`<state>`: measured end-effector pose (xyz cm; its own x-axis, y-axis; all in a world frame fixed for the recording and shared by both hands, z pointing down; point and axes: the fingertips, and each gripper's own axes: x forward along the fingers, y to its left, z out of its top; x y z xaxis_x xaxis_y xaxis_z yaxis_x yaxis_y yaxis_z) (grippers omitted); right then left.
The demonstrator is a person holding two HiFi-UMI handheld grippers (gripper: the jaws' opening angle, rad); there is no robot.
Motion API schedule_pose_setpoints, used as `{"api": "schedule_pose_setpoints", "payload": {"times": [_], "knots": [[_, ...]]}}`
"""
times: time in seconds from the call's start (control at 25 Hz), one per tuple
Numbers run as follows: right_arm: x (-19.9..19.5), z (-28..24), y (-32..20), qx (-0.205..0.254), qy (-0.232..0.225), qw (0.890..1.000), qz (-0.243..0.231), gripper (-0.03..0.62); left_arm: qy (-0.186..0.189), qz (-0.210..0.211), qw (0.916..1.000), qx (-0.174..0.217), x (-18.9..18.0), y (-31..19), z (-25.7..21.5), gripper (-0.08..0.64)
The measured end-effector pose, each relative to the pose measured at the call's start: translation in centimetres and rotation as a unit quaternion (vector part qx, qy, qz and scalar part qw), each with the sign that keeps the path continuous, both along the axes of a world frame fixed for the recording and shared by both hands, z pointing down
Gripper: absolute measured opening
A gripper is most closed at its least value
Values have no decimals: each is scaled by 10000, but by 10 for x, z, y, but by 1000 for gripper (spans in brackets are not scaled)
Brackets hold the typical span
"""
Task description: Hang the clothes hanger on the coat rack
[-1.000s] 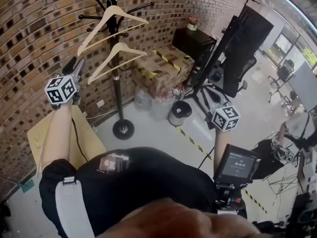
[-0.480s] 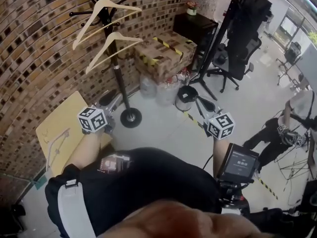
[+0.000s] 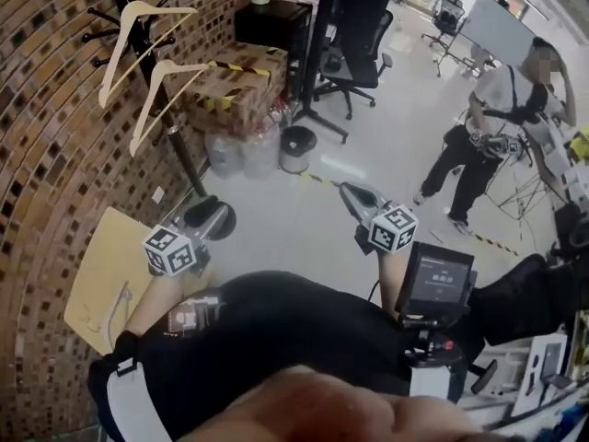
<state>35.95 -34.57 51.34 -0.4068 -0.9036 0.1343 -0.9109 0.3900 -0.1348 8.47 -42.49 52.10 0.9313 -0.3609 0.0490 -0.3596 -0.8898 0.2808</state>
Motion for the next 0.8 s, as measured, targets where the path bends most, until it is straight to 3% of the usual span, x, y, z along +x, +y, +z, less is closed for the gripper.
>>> {"api": "schedule_pose_setpoints", "payload": {"times": [0.16, 0.32, 0.68, 0.8], "knots": [[-50, 27, 38, -176, -406, 9976, 536, 15, -65, 568, 9983, -142, -34, 22, 17, 140], [-88, 33, 85, -371, -389, 9939, 959, 15, 64, 1115, 9935, -236, -47, 42, 17, 140], [-107, 29, 172, -513, -275, 9848, 1639, 15, 234, 1933, 9804, -301, -23, 93, 15, 117], [-101, 30, 196, -454, -304, 9817, 1825, 15, 211, 2104, 9770, -260, -10, 111, 15, 51]]}}
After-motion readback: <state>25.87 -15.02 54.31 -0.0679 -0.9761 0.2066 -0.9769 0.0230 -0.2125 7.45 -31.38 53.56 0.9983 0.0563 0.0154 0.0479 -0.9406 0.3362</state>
